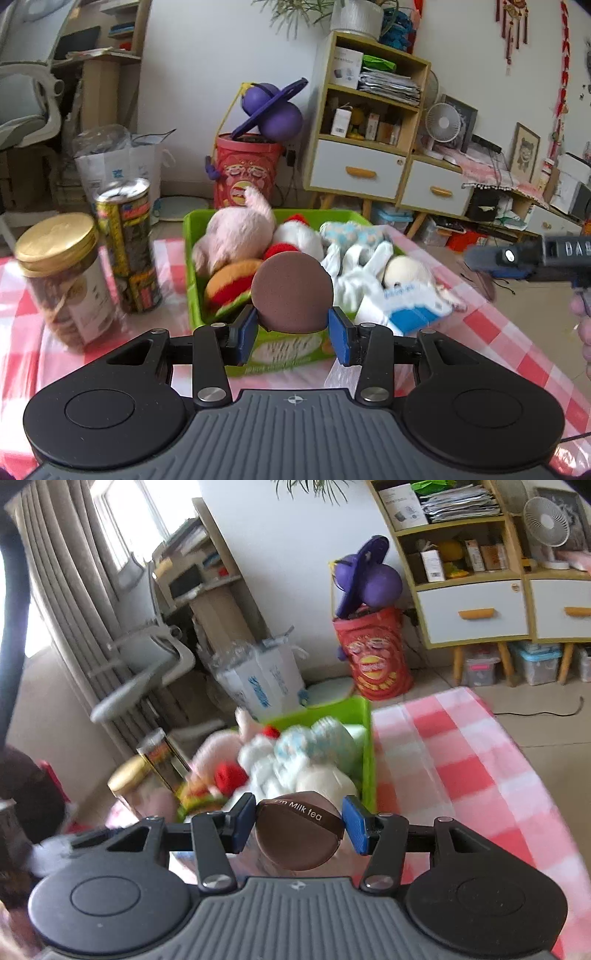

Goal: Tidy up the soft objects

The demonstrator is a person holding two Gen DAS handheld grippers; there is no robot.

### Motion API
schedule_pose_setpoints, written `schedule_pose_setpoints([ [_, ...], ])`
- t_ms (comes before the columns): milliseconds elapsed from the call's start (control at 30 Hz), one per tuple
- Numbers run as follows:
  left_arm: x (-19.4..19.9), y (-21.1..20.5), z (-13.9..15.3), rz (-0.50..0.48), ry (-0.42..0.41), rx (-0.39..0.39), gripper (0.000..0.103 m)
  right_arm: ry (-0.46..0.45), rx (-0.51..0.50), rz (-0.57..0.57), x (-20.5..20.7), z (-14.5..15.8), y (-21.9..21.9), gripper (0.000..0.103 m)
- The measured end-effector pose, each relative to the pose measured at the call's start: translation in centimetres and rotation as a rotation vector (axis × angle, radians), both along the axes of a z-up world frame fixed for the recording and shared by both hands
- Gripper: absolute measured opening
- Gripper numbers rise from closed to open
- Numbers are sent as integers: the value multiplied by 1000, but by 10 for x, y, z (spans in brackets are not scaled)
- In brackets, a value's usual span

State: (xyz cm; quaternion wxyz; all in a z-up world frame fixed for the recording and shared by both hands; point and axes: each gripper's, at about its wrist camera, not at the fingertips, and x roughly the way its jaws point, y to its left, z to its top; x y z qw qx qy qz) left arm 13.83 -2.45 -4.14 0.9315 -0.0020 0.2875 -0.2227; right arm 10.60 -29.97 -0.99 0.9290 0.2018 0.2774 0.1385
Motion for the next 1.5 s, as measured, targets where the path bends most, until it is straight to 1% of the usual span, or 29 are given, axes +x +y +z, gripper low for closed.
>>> schedule_pose_setpoints([
  [100, 15, -5, 4, -14, 2, 0, 43, -8, 61, 34, 23, 8, 6, 24],
  [167, 24, -8, 3, -14, 6, 4, 43, -2, 82, 44, 38, 9, 13, 25],
  [267, 36, -13, 0, -16, 10, 19, 44, 14, 80, 59, 57, 3, 26, 25],
  [433, 50, -18, -4, -9, 20, 23, 47, 28, 68, 57, 75, -5, 40, 26],
  [467, 51, -18, -5, -7, 18, 23, 50, 36, 71, 54, 76, -7, 40, 31],
  [500, 52, -18, -5, -4, 15, 25, 56, 43, 75, 47, 78, -8, 39, 38],
  [533, 51, -18, -5, -1, 14, 23, 60, 46, 81, 37, 78, -8, 38, 41],
  [567, 50, -18, -5, 3, 12, 19, 67, 43, 88, 31, 77, -8, 35, 44],
  [600, 48, -17, -5, 7, 9, 15, 71, 40, 92, 26, 76, -7, 33, 46],
  [633, 47, -17, -4, 11, 8, 15, 72, 41, 92, 19, 75, -6, 31, 47],
  [700, 44, -16, -2, 32, 14, 17, 81, 45, 90, 6, 73, -3, 29, 47],
  [767, 37, -13, 0, 56, 20, 12, 82, 45, 86, -6, 66, 2, 26, 48],
  [833, 28, -9, 3, 82, 31, 17, 87, 40, 73, -12, 57, 7, 25, 49],
  [900, 15, -5, 6, 125, 35, 38, 92, 37, 55, -23, 46, 14, 24, 52],
  [967, 0, 1, 10, 160, 52, 43, 93, 35, 33, -36, 31, 22, 24, 55],
  [1100, -35, 11, 22, 213, 83, 75, 96, 17, -5, -47, -1, 35, 30, 56],
  [1233, -70, 18, 43, 275, 97, 120, 98, 61, -64, -74, -34, 47, 42, 56],
  [1333, -94, 23, 57, 312, 126, 136, 98, 86, -80, -86, -56, 51, 51, 62],
  [1433, -112, 27, 61, 326, 165, 148, 98, 111, -144, -99, -78, 58, 67, 63],
  [1500, -123, 29, 62, 329, 173, 168, 98, 121, -152, -107, -90, 61, 73, 67],
])
